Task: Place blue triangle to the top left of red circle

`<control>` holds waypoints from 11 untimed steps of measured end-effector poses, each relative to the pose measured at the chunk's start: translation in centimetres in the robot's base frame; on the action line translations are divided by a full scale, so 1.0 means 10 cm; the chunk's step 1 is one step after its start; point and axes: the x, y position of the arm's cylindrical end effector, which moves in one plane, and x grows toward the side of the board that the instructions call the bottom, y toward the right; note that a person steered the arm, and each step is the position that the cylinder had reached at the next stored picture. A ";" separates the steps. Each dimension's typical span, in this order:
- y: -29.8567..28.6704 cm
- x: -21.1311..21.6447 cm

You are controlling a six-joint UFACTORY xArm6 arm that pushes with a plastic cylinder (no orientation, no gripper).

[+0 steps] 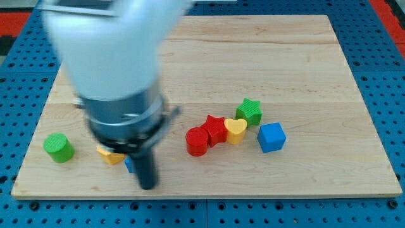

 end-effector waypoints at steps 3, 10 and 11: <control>-0.24 -0.69; 0.18 -0.85; 0.37 -0.28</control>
